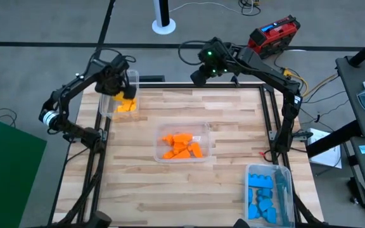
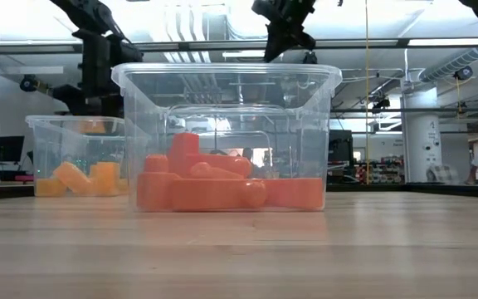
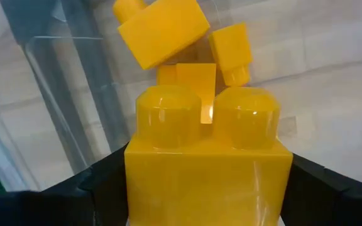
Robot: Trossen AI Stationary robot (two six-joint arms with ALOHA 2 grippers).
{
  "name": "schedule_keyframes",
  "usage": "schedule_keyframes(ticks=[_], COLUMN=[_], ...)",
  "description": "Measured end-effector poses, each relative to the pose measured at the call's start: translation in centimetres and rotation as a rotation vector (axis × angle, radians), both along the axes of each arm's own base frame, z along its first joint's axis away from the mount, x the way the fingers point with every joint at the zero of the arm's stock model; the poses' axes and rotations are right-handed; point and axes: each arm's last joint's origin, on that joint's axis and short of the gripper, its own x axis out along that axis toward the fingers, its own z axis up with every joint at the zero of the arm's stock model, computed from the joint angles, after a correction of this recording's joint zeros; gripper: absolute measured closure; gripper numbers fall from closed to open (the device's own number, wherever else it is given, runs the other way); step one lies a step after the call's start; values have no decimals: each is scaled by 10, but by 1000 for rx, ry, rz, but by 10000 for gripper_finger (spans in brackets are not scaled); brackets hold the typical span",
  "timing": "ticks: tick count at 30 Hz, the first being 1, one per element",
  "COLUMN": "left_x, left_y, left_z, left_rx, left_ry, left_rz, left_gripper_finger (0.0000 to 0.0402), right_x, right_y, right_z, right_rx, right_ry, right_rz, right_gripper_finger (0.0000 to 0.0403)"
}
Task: Sort blocks
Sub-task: Put the yellow game piece into the top left transparent bin, then return to Home Position
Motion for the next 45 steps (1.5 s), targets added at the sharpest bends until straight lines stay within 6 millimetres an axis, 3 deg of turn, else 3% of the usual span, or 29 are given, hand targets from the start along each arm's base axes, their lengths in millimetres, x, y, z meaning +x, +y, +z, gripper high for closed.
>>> schedule_keyframes(ticks=[11, 17, 23, 32, 39, 45], left_x=[0, 3, 10, 4, -23, -37], left_y=[0, -6, -44, -121, -161, -176], left_z=[-12, 6, 45, 84, 90, 85], left_rx=[3, 32, 190, 448, 567, 514], left_ry=[2, -14, -141, -410, -540, -653], left_rz=[-24, -31, -113, -365, -300, -244], left_gripper_finger=[89, 88, 88, 88, 88, 88], right_x=[2, 2, 4, 29, 37, 13], right_y=[-1, -1, -1, 12, 44, 74], right_z=[-13, -13, -12, -2, 7, 18], right_rx=[19, 11, -14, -44, -103, 14], right_ry=[41, 46, 40, -200, -223, -158], right_rz=[2, 13, 75, 380, 500, 502], right_gripper_finger=[390, 390, 390, 390, 390, 390])
